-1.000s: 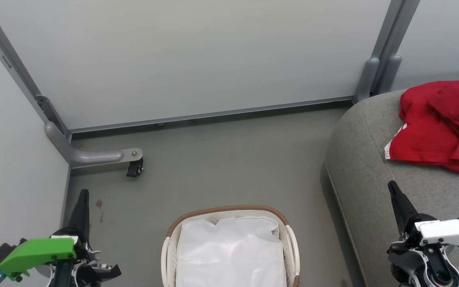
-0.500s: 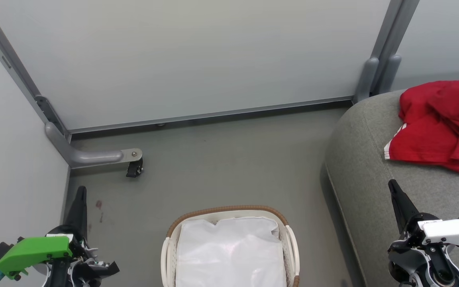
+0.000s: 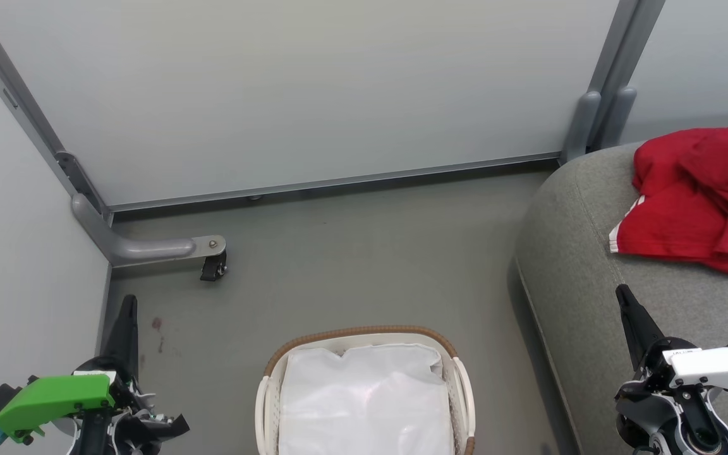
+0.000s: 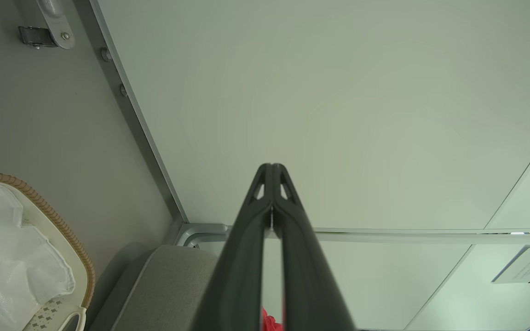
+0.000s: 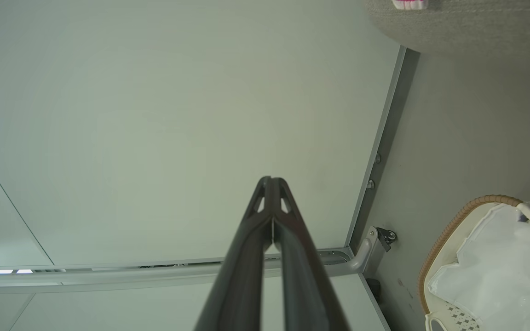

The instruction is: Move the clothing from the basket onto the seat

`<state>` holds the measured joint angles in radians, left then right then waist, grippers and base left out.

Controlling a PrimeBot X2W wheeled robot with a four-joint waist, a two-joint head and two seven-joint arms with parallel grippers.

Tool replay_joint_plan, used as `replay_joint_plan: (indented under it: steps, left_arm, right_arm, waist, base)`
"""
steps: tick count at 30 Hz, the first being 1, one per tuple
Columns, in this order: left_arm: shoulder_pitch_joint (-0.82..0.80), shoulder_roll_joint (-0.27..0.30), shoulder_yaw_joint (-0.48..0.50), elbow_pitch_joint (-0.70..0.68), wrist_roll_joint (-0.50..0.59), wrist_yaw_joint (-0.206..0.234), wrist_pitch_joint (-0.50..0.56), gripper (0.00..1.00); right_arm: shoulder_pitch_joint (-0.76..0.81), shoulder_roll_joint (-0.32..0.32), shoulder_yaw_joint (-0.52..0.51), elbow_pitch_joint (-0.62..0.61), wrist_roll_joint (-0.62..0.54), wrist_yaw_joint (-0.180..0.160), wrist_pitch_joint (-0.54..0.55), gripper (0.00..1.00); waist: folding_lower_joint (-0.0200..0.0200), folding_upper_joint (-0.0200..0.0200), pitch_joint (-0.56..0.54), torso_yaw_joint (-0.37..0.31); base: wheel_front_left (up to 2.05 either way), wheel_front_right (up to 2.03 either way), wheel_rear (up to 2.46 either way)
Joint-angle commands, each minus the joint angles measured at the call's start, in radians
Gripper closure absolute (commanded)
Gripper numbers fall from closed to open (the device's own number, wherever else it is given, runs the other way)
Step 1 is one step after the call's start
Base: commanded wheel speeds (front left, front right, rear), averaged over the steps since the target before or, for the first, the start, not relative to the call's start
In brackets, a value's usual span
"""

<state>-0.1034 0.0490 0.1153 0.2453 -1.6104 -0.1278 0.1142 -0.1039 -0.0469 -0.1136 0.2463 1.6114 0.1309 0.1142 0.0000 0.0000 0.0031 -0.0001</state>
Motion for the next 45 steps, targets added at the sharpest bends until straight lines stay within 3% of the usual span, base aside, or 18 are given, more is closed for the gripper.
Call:
replay_joint_plan:
  steps: [1, 45]
  left_arm:
    - [-0.01, 0.002, 0.002, -0.002, -0.004, -0.006, 0.004, 1.0]
    - [-0.01, 0.002, 0.001, -0.002, -0.004, -0.006, 0.003, 1.0]
  right_arm:
    - [-0.008, -0.006, -0.002, -0.004, 0.003, 0.0, 0.003, 1.0]
    - [-0.008, -0.006, -0.002, -0.004, 0.003, 0.0, 0.003, 1.0]
  waist:
    - [0.0, 0.0, 0.0, 0.0]
    - [0.0, 0.0, 0.0, 0.0]
  base:
    - [0.0, 0.0, 0.0]
    - [0.0, 0.0, 0.0]
